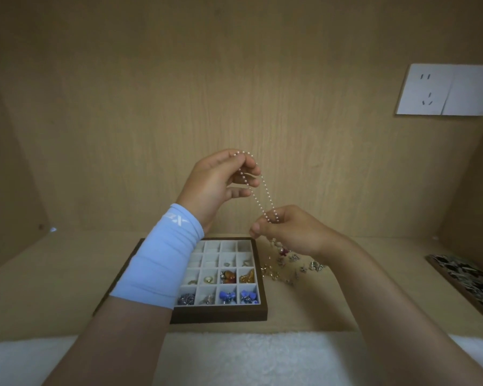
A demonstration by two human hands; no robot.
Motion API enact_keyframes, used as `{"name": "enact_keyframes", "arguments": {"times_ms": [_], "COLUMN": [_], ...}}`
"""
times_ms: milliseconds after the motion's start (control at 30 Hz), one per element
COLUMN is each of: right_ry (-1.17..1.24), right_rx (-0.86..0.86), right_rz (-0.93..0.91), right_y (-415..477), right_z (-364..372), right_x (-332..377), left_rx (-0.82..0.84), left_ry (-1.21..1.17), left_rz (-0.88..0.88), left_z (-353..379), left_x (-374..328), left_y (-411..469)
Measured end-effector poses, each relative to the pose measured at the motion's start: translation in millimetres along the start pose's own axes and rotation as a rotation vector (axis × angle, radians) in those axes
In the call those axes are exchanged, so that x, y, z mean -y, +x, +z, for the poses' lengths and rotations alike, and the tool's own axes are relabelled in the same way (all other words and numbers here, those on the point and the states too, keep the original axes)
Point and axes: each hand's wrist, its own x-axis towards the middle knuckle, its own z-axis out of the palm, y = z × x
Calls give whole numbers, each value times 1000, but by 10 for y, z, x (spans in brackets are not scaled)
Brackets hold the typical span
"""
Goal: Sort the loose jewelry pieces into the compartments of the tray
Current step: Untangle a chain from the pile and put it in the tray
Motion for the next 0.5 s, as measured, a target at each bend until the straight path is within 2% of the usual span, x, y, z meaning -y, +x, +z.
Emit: {"name": "enact_keyframes", "arguments": {"times_ms": [133, 233, 333, 500], "right_ry": [51, 47, 51, -32], "right_rx": [-115, -119, -92, -102], "right_rz": [51, 41, -2, -163], "right_y": [4, -9, -17, -40], "right_z": [-42, -44, -7, 165], "right_x": [-34, -24, 32, 315], "left_rx": [-126, -196, -230, -135], "left_ry": [-85, -51, 197, 632], "left_rz": [50, -5, -114, -176], "left_z": [-90, -278, -562, -1117], "left_x": [-61, -69, 16, 204], "left_y": [-36, -104, -235, -564]}}
